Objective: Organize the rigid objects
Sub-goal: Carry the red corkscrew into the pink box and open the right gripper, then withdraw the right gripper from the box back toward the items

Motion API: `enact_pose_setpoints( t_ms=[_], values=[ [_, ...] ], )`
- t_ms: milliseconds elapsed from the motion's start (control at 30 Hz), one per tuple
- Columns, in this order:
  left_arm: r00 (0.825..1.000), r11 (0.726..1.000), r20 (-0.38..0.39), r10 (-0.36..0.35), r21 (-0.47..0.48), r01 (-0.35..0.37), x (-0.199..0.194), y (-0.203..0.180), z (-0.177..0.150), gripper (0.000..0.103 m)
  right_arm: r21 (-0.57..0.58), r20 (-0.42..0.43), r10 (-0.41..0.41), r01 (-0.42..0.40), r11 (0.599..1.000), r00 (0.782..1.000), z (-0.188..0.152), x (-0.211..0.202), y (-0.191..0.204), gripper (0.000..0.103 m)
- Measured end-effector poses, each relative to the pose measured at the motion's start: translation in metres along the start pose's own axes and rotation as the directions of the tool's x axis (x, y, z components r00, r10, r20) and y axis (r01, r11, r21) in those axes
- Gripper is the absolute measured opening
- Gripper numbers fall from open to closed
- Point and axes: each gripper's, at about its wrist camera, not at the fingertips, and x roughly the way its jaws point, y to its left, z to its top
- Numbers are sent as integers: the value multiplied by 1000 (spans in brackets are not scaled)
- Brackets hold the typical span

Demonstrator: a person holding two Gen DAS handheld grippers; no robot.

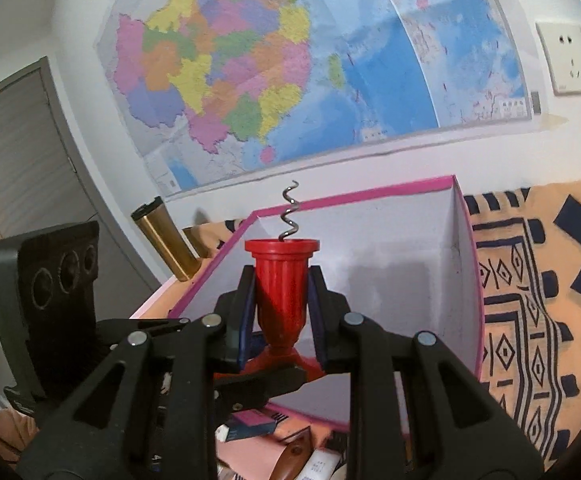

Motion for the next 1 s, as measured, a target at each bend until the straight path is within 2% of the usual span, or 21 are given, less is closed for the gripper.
enact_pose_setpoints(
  t_ms=[167,267,367,433,633,733,867,1000],
  values=[
    [998,999,-44,42,-29,-44,16,16,-4,30,43,-63,-27,29,999,998,-5,19,-18,28],
    [996,997,-57,66,-40,-69,19,26,-11,30,72,-111,-71,79,994,991,-12,28,-29,31],
    [996,996,-50,72,-54,-75,12,35,-22,30,50,-127,-103,110,993,987,-17,28,-29,34],
    [997,995,-24,76,-59,-78,2,41,-28,30,32,-127,-109,114,993,986,-20,23,-24,38],
    [994,994,39,98,-42,-97,-27,52,-41,31,-31,-117,-144,141,990,983,-29,11,-13,41],
    [991,993,66,120,-27,-119,-36,56,-46,35,-48,-116,-139,135,990,983,-34,5,-8,41],
    [987,992,99,127,-7,-127,-49,58,-52,35,-98,-113,-126,115,989,986,-42,-3,8,41],
    [988,994,123,99,24,-103,-65,56,-63,36,-205,-117,-109,83,975,987,-54,-7,35,41]
  ],
)
